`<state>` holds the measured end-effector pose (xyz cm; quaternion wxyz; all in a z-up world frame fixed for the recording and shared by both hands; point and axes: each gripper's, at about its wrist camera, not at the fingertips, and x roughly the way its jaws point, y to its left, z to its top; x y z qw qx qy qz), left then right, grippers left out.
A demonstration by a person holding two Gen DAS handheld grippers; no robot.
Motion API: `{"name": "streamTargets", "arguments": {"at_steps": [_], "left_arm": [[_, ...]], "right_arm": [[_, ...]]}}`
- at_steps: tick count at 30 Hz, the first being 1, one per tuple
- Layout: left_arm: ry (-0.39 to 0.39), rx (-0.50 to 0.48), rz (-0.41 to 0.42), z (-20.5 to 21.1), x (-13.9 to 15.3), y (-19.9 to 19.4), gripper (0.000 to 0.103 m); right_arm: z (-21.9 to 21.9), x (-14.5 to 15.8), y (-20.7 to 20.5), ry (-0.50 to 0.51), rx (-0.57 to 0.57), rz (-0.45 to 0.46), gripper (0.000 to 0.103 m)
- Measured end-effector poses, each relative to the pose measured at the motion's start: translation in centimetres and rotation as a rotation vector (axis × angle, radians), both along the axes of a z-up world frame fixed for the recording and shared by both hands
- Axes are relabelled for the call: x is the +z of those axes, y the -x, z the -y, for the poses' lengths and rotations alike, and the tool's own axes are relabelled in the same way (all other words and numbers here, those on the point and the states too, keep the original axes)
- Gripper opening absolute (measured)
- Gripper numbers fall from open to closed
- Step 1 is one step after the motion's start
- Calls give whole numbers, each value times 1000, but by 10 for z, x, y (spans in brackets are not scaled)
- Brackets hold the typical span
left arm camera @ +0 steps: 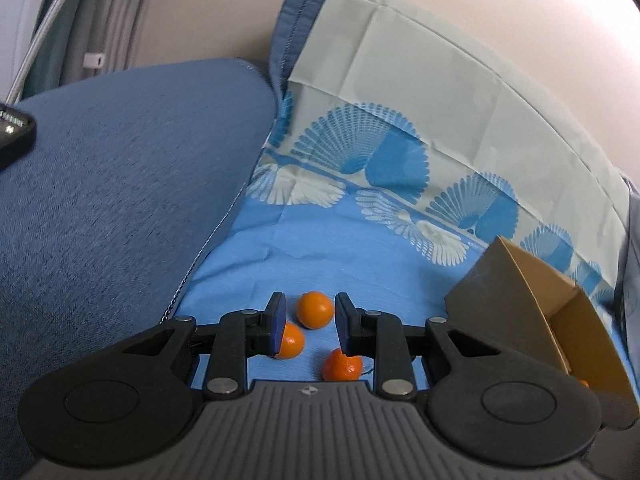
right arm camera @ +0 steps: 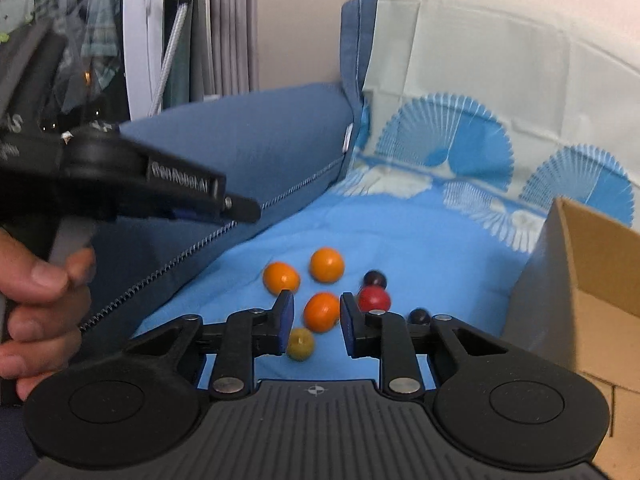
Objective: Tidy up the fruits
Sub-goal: 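Grasp a yellow fruit with the right tool while the left tool grasps a mandarin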
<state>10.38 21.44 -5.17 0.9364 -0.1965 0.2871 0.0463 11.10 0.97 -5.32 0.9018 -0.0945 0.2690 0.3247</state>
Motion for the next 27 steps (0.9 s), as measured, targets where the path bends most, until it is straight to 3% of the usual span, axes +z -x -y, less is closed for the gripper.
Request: {"name": "streamTargets", "arguments": {"at_steps": [2, 5, 9, 20, 21, 23, 27], "left_arm": [[16, 9, -19, -3, -3, -3, 30], [50, 25, -49, -9, -6, -10, 36], [114, 41, -97, -19, -14, -17, 36], [268, 66, -205, -31, -44, -45, 62], [282, 79, -205, -32, -47, -47, 64], [280, 109, -213, -33, -51, -50, 65], [256, 125, -222, -30, -56, -58, 69]], "right_arm": [[-5, -8, -8, 5, -8, -43, 34], [-14, -22, -20, 14, -37, -118, 35], [-25, -41, -32, 31, -55, -171, 36], [-45, -66, -45, 74, -44, -206, 37], [-45, -67, -46, 70, -46, -208, 32], [-43, -67, -46, 62, -42, -204, 27], [-40, -62, -42, 55, -36, -192, 27]]}}
